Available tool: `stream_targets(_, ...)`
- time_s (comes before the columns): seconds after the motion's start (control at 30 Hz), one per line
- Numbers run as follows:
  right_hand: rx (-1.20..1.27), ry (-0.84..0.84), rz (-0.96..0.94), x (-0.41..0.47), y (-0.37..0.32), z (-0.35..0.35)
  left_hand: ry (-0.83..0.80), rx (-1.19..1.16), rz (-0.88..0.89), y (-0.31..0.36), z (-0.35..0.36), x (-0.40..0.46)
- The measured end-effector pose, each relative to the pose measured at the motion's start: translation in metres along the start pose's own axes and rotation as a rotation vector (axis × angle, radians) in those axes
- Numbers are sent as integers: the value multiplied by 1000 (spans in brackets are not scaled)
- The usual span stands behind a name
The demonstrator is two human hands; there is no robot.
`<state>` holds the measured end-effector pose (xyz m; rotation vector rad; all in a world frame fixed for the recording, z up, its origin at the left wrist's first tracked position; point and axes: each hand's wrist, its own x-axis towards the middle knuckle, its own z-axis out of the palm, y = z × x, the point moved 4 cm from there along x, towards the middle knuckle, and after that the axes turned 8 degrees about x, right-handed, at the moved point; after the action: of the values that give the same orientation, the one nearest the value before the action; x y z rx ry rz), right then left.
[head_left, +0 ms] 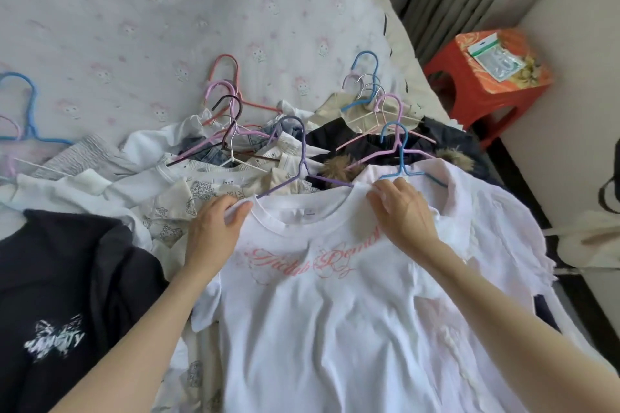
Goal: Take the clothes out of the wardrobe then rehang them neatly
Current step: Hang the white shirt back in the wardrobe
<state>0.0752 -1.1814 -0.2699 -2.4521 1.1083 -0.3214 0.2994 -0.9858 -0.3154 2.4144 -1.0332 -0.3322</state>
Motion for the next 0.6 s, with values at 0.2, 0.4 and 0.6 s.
stream_targets(0.2, 200, 98, 175, -66, 14, -80, -14, -84, 84, 74, -33, -31)
stream_targets(0.4, 428, 214, 403, -180, 48, -181, -160, -96, 275, 190, -52, -78)
stream_targets(0.6, 393, 507, 550, -335, 73, -284, -352, -266, 613, 316, -51, -163)
